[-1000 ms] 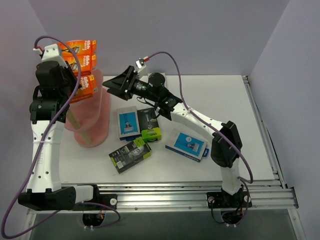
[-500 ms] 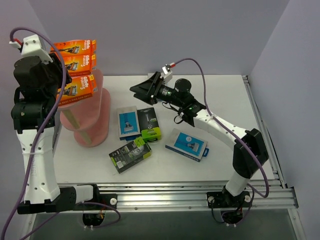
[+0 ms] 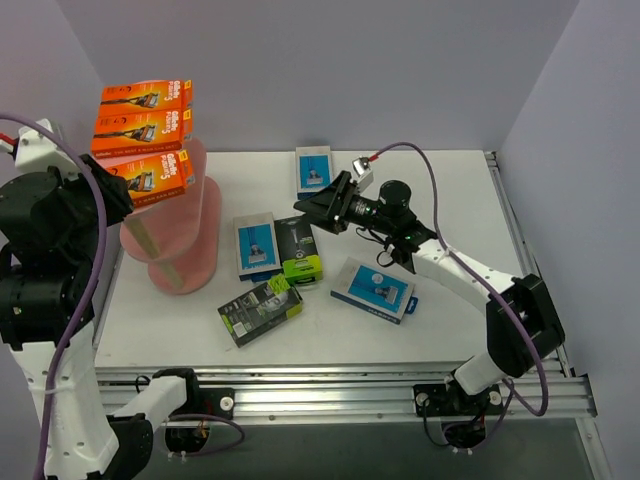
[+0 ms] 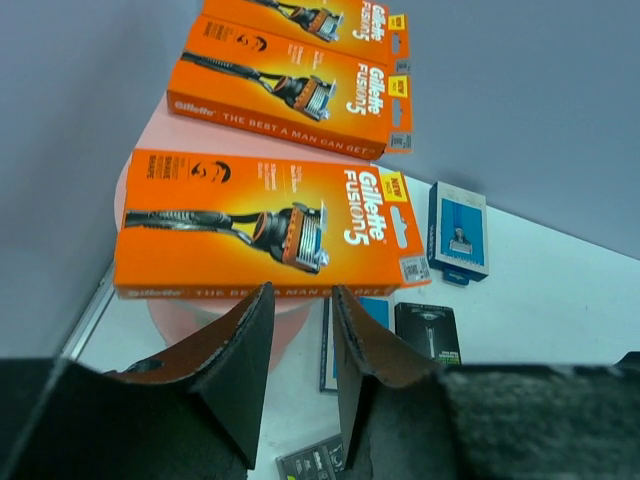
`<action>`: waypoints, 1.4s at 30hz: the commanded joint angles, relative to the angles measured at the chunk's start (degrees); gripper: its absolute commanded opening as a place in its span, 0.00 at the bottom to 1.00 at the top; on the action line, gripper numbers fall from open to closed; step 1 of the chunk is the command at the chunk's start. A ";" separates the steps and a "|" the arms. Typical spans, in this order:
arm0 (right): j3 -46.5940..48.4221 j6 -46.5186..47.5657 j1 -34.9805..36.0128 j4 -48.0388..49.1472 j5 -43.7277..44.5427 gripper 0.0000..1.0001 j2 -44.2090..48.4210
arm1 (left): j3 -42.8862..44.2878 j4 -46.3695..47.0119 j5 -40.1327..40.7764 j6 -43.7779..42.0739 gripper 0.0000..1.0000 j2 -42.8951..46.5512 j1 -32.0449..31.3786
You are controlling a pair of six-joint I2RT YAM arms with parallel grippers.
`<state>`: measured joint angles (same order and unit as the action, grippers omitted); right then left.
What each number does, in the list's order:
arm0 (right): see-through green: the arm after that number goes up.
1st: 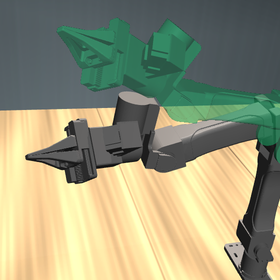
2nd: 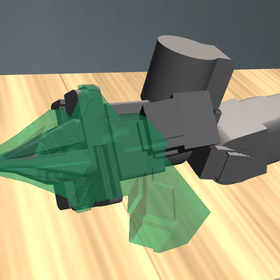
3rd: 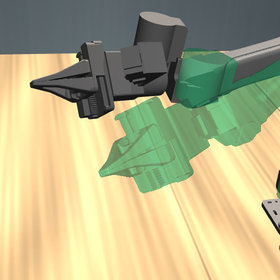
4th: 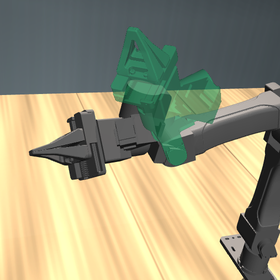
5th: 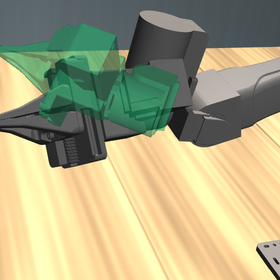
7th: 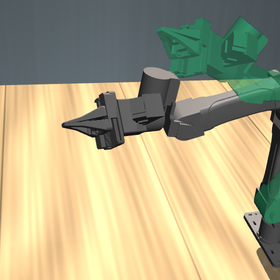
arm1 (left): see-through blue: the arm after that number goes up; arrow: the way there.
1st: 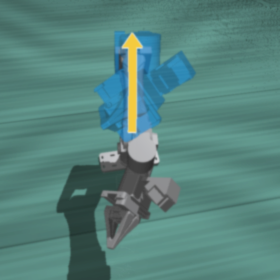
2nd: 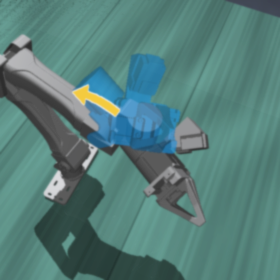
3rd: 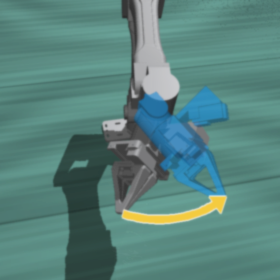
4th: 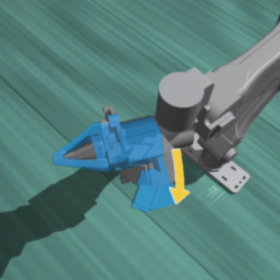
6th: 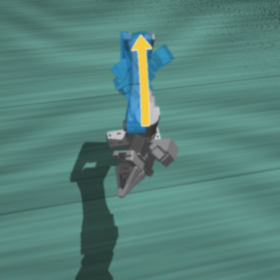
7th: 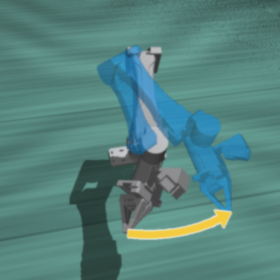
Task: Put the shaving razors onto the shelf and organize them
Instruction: Place the shaving razor onto shelf
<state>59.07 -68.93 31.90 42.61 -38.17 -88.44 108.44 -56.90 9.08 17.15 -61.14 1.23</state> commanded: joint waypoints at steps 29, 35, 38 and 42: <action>-11.70 10.74 -15.02 -3.85 -11.31 0.66 9.61 | -16.60 4.17 0.14 -2.55 0.27 3.05 0.35; -12.57 11.18 -15.73 -3.41 -11.84 0.66 9.17 | -16.86 4.61 2.69 -4.31 0.27 2.17 0.35; -12.84 11.36 -16.08 -3.24 -12.10 0.66 9.08 | -16.34 4.87 3.13 -4.66 0.27 1.91 0.26; -13.28 11.62 -16.34 -3.15 -12.19 0.66 9.25 | -15.98 5.14 3.92 -4.93 0.27 1.12 0.35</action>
<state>45.95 -58.39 16.21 37.04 -48.47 -80.73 91.42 -54.89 11.46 13.39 -59.68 1.23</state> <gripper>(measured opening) 0.659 0.269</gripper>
